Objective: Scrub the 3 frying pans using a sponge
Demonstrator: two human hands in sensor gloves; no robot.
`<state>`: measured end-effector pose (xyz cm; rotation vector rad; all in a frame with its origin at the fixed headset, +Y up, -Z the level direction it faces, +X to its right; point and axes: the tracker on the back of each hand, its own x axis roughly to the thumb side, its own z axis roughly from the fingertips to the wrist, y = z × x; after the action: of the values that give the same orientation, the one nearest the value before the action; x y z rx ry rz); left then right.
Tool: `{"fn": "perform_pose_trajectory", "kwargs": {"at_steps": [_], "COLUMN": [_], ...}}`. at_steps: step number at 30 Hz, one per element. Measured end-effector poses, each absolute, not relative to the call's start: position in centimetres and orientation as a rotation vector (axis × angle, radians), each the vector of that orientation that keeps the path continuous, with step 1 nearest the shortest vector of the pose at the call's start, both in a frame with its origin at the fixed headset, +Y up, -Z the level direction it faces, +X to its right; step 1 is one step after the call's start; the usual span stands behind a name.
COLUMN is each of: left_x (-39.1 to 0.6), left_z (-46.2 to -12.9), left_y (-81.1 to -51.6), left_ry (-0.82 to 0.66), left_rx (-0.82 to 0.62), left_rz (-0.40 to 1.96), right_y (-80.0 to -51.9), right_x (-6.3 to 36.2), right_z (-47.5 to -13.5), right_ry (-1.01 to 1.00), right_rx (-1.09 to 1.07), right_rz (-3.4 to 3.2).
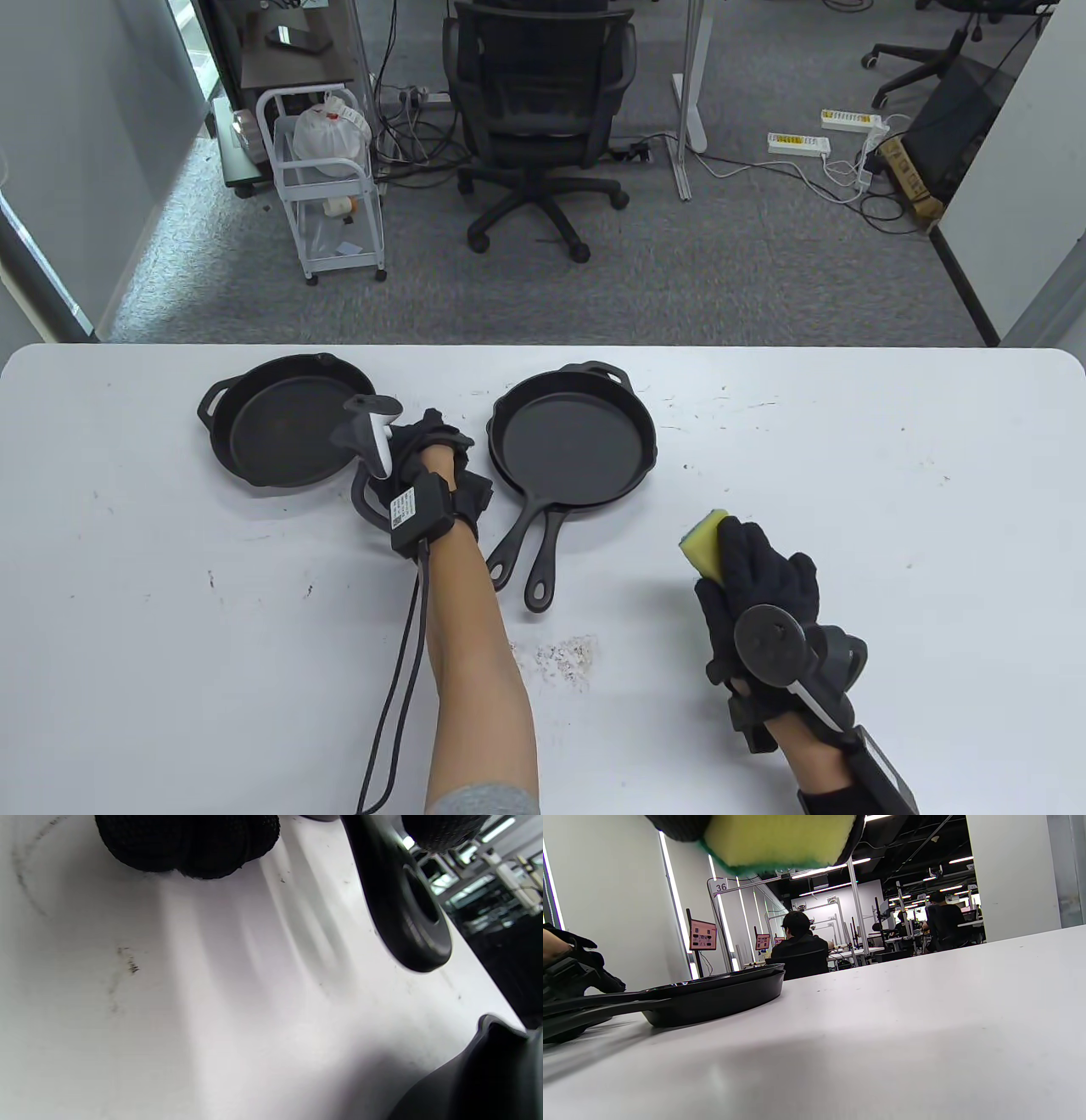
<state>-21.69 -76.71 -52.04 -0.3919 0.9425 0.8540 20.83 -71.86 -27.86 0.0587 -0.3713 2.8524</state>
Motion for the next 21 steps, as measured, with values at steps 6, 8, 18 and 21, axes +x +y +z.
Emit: {"fn": "perform_pose_trajectory", "kwargs": {"at_steps": [6, 8, 18, 21], "left_x": [-22.6, -22.7, -24.8, -25.5], "left_z": [-52.2, -52.1, -50.1, -49.3], "left_y": [-76.8, -76.8, -77.1, -77.0], "left_ry": [0.956, 0.963, 0.993, 0.931], "left_rx": [-0.391, -0.381, -0.169, -0.128], "left_rz": [0.840, 0.844, 0.870, 0.795], "right_y": [-71.8, -71.8, -71.8, -71.8], "right_x": [20.7, 20.7, 20.2, 20.2], "right_z": [-27.8, -27.8, -27.6, -27.6], "right_ry": [-0.386, -0.383, -0.395, -0.387], "right_rx": [0.070, 0.075, 0.104, 0.109], "right_rz": [2.851, 2.853, 2.856, 2.856]}}
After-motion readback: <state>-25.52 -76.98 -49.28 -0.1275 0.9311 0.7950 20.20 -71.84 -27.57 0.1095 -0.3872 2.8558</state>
